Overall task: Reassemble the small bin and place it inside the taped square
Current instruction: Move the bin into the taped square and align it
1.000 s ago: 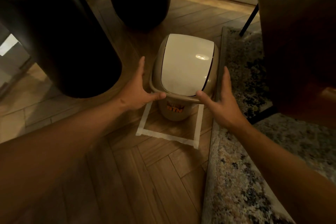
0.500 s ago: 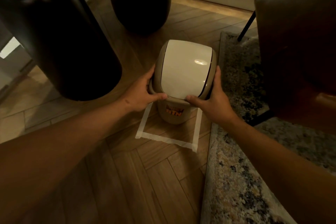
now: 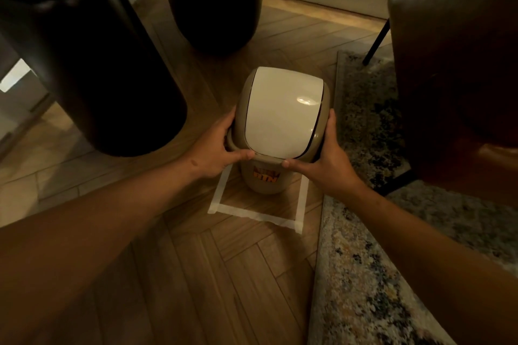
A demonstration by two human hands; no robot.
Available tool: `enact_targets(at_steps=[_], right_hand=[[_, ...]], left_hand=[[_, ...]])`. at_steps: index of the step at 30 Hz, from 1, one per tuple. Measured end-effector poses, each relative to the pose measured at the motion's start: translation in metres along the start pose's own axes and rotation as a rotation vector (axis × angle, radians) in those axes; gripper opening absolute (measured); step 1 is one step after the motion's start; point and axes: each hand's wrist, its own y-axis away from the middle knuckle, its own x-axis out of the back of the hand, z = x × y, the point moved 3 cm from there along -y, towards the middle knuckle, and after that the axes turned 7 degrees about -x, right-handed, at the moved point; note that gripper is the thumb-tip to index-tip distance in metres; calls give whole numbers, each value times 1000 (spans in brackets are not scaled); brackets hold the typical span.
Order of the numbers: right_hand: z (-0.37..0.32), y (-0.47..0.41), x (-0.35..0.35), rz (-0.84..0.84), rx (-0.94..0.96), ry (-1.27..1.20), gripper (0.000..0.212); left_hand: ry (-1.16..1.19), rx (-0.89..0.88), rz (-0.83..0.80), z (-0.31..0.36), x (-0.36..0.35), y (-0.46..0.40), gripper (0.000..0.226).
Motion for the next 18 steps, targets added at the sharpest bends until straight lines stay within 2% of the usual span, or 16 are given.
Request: enact_targets(at_steps=[11,14,18], right_hand=[[-2,3,-1,3,42,15,147],[-13,4,2,12,58,53,139],[-13,8,7,114,62,176,146]], left_hand=[[-66,8,-11,2,3,0,112],[-81,8,-20,5,5,-1,115],[-153,-18,-21,10,9,-1,116]])
